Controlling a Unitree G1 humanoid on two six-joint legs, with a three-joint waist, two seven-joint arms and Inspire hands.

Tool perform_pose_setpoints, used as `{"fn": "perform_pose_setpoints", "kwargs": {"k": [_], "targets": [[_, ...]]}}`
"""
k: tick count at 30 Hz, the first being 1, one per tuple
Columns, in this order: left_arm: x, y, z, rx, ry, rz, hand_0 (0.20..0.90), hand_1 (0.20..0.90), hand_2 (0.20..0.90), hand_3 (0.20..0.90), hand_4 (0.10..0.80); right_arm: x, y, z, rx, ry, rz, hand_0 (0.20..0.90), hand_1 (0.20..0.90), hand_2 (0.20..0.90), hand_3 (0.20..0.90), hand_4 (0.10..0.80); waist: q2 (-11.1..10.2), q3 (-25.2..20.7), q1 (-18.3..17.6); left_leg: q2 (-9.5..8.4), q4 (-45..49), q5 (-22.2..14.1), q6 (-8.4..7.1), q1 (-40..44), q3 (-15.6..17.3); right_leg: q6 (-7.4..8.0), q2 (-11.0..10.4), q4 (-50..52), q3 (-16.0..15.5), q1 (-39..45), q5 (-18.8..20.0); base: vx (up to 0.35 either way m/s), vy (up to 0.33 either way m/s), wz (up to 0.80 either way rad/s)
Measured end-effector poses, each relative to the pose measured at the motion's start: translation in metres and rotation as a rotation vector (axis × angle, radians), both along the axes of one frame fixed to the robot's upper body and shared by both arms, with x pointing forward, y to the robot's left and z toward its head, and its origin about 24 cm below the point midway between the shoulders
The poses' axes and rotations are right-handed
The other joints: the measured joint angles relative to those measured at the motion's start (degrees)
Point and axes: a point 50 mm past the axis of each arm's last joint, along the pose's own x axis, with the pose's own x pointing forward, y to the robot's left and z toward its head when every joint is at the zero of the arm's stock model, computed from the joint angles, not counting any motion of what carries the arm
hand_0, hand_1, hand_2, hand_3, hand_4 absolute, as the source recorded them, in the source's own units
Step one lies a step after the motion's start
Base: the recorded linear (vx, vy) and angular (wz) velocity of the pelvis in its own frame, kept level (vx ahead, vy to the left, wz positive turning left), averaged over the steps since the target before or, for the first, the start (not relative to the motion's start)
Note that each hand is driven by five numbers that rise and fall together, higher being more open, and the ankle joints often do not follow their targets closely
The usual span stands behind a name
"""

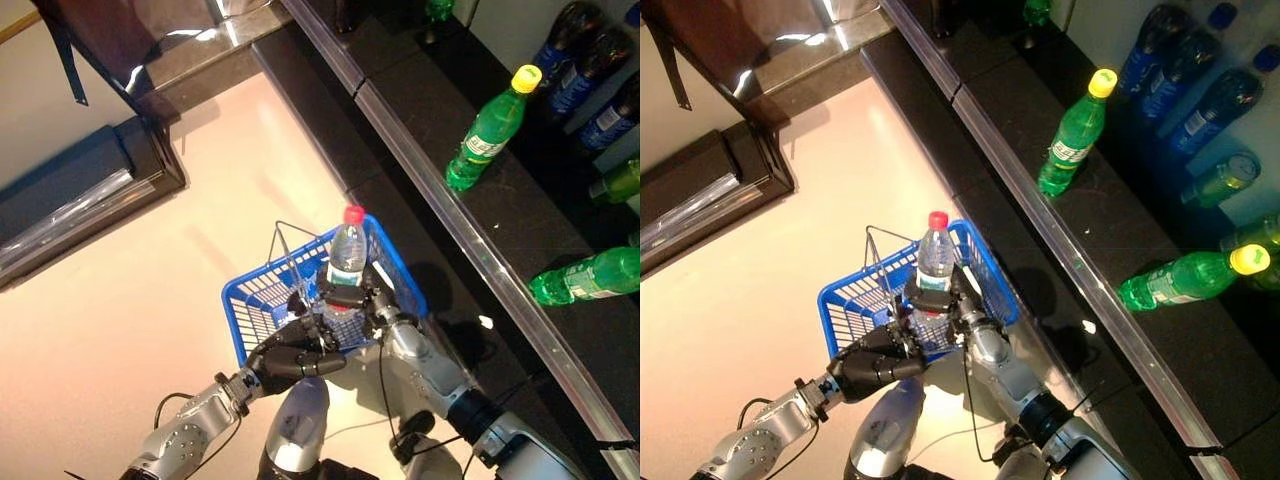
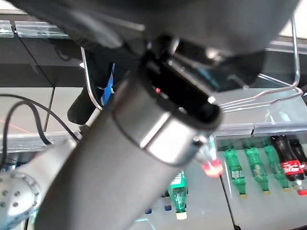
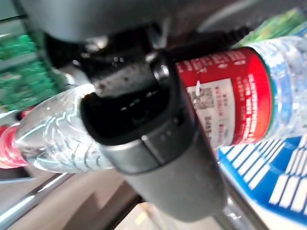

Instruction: Pick up the drink and place into the basket.

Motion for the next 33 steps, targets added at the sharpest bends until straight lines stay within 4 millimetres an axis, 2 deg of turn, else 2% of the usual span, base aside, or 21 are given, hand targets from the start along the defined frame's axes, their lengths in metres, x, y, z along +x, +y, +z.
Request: {"fn": "perform_pose_setpoints", "kwargs": {"k": [4, 12, 17, 22, 29, 30, 31, 32, 33], "targets": [[0.000, 0.000, 0.000, 0.007, 0.001, -0.011, 0.300, 0.300, 0.300, 0.200, 0.100, 0.000, -0.005, -0.017, 0.002, 0.107, -0.034, 0.300, 0.300, 0.300, 0.200, 0.100, 0.1, 0.0, 1.6, -0.24, 0.5, 0.0, 0.00, -0.7, 0.0, 0.15, -0.2, 0.1, -0.3, -0.3, -0.2, -0.012, -0.028, 0.06], [0.001, 0.005, 0.001, 0.045, 0.006, -0.047, 0.300, 0.300, 0.300, 0.200, 0.100, 0.012, 0.008, -0.028, 0.320, 0.343, -0.150, 0.300, 0.300, 0.300, 0.200, 0.100, 0.1, 0.1, 2.4, -0.39, 0.8, 0.0, 0.00, -2.0, -1.0, 0.13, -0.2, 0.5, -1.5, -0.8, -0.5, -0.009, -0.036, 0.07], [0.005, 0.000, 0.004, 0.047, -0.007, -0.074, 0.300, 0.300, 0.300, 0.200, 0.100, 0.014, 0.013, -0.029, 0.346, 0.408, -0.121, 0.300, 0.300, 0.300, 0.200, 0.100, 0.1, 0.2, 4.5, -0.47, 1.1, 0.0, 0.00, -2.2, -1.1, 0.14, -0.2, 0.5, -1.6, -0.8, -0.5, 0.006, -0.001, 0.01], [0.007, 0.001, 0.006, 0.061, -0.009, -0.088, 0.300, 0.300, 0.300, 0.200, 0.100, 0.019, 0.017, -0.032, 0.417, 0.497, -0.148, 0.300, 0.300, 0.300, 0.200, 0.100, -0.1, 0.3, 4.6, -0.79, 1.6, 0.0, 0.01, -2.7, -1.5, 0.17, -0.1, 0.9, -1.4, -0.7, -0.9, 0.022, -0.005, 0.09], [0.010, -0.002, 0.008, 0.070, -0.010, -0.111, 0.300, 0.300, 0.300, 0.200, 0.100, 0.028, 0.011, -0.036, 0.446, 0.615, -0.182, 0.300, 0.300, 0.300, 0.200, 0.100, -0.4, 0.4, 5.7, -0.90, 1.7, 0.0, 0.02, -2.8, -1.9, 0.17, -0.1, 1.0, -1.5, -0.6, -1.0, 0.019, -0.025, 0.02], [0.011, -0.003, 0.009, 0.074, -0.012, -0.120, 0.300, 0.300, 0.300, 0.200, 0.100, 0.028, 0.010, -0.037, 0.452, 0.624, -0.186, 0.352, 0.352, 0.352, 0.260, 0.160, -0.4, 0.4, 6.0, -0.91, 1.7, 0.0, 0.02, -2.9, -1.9, 0.19, -0.1, 1.0, -1.6, -0.6, -1.1, 0.000, 0.000, 0.00], [0.012, -0.003, 0.010, 0.081, -0.014, -0.130, 0.300, 0.300, 0.300, 0.200, 0.100, 0.029, 0.009, -0.038, 0.464, 0.639, -0.194, 0.832, 0.832, 0.832, 0.820, 0.720, -0.5, 0.5, 6.2, -0.96, 1.8, 0.0, 0.02, -2.9, -2.0, 0.18, -0.1, 1.0, -1.7, -0.5, -1.1, 0.020, -0.016, 0.04], [0.012, -0.004, 0.010, 0.084, -0.014, -0.134, 0.300, 0.300, 0.300, 0.200, 0.100, 0.029, 0.008, -0.039, 0.469, 0.651, -0.202, 0.900, 0.900, 0.900, 0.900, 0.800, -0.6, 0.5, 6.2, -1.03, 1.8, 0.0, 0.02, -2.9, -2.1, 0.18, -0.1, 1.0, -1.6, -0.5, -1.1, 0.008, -0.012, 0.07], [0.013, -0.004, 0.010, 0.088, -0.014, -0.140, 0.300, 0.300, 0.300, 0.200, 0.100, 0.029, 0.008, -0.040, 0.480, 0.666, -0.216, 0.900, 0.900, 0.900, 0.900, 0.800, -0.7, 0.6, 6.1, -1.12, 1.8, 0.0, 0.03, -2.9, -2.2, 0.18, -0.1, 1.0, -1.6, -0.4, -1.2, 0.006, -0.017, 0.07]]}}
